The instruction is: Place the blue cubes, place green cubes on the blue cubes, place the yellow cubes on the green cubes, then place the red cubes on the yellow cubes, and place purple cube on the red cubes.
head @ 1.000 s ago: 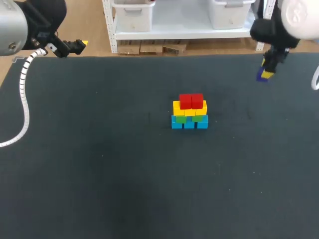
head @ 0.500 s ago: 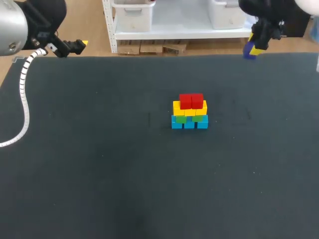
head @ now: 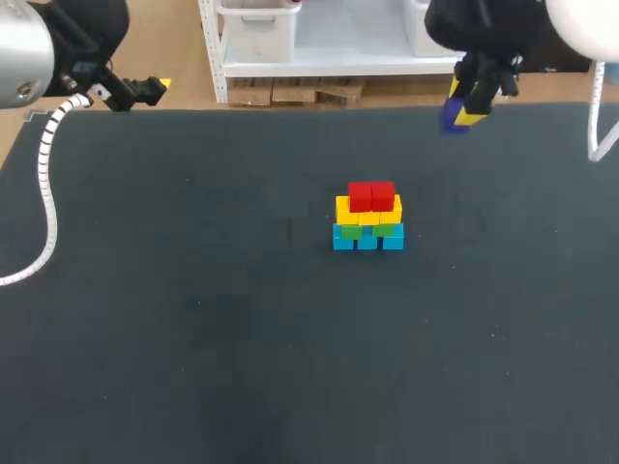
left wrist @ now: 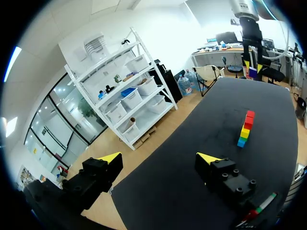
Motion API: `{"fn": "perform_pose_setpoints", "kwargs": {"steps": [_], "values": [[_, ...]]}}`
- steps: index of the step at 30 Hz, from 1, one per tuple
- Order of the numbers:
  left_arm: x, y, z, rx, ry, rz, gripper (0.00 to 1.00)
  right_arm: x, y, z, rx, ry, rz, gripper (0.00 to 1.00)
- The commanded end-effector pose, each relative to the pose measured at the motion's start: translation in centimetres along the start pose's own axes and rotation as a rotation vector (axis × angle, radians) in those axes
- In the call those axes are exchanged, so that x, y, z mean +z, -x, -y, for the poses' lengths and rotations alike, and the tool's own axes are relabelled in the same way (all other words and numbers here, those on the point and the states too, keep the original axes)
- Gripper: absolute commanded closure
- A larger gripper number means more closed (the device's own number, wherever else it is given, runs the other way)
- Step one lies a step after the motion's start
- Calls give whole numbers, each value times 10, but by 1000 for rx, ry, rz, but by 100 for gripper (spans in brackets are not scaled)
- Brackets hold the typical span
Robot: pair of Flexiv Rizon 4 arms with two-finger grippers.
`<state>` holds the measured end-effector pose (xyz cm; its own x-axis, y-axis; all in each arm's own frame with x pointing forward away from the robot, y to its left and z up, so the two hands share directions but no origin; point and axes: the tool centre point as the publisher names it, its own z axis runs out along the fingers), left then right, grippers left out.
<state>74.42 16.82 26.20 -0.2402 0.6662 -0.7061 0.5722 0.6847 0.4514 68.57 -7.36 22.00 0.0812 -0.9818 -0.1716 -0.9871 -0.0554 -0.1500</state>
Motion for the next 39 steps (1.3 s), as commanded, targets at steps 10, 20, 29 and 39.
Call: {"fn": "perform_pose_setpoints", "kwargs": {"steps": [10,20,29,39], "values": [[1,-1,-1,1,-5,4,0,11,40,-23,29,74,-42,100],[1,-1,-1,1,-5,4,0,16,56,-19,67,76,-30,100],[1,-1,-1,1,-5,4,0,16,56,-19,67,76,-30,100],[1,-1,-1,1,-5,4,0,16,56,-19,67,76,-30,100]]}}
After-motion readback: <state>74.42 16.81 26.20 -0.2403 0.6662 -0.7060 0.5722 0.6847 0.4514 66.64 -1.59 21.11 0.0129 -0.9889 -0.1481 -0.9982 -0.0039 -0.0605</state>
